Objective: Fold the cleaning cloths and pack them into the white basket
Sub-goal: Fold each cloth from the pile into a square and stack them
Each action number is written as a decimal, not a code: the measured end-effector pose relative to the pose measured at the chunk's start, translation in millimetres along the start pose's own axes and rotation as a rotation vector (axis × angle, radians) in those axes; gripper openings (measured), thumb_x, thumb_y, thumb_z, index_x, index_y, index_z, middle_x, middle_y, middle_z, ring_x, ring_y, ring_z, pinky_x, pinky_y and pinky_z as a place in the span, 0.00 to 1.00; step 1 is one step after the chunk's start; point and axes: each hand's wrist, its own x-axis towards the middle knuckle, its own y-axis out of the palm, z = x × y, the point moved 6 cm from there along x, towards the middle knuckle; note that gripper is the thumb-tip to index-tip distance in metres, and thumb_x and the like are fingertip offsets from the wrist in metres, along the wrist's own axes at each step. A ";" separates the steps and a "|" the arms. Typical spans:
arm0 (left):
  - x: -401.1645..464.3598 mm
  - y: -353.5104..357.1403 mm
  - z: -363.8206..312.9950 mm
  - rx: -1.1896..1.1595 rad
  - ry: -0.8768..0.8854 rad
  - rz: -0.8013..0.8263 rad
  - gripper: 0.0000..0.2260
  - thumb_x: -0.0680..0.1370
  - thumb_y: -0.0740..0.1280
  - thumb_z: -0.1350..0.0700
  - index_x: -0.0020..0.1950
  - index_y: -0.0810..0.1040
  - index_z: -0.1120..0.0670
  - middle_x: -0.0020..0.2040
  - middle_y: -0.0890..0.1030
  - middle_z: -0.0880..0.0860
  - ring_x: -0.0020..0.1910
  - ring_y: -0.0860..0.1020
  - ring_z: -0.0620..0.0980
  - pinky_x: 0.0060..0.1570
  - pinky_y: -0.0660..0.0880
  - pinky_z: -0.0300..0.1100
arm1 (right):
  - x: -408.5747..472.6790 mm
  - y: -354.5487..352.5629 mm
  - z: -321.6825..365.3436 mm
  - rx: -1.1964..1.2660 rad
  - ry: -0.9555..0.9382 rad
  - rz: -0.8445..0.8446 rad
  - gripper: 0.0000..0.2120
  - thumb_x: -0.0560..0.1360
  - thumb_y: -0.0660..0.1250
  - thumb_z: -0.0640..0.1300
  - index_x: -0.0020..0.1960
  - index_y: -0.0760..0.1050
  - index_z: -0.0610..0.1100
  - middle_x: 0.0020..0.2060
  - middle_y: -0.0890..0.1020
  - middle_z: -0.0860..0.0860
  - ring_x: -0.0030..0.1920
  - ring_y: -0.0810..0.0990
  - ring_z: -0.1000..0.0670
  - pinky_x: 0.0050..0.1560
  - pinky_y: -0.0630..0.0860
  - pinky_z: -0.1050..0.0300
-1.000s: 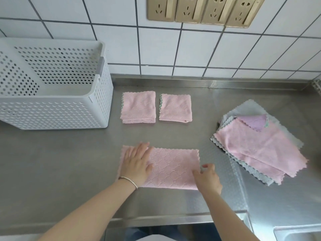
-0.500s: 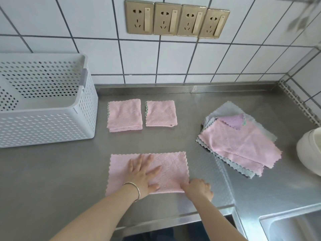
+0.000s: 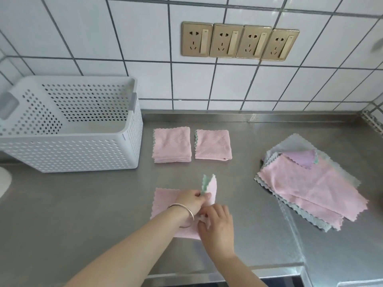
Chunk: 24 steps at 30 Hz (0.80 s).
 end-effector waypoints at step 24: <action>-1.4 -81.6 119.4 0.134 -0.165 -0.485 0.21 0.80 0.57 0.57 0.73 0.61 0.47 0.65 0.75 0.57 0.62 0.74 0.58 0.58 0.69 0.43 | -40.7 89.6 -6.1 -0.340 -0.148 0.474 0.40 0.57 0.65 0.41 0.69 0.63 0.47 0.76 0.46 0.51 0.76 0.40 0.51 0.68 0.53 0.50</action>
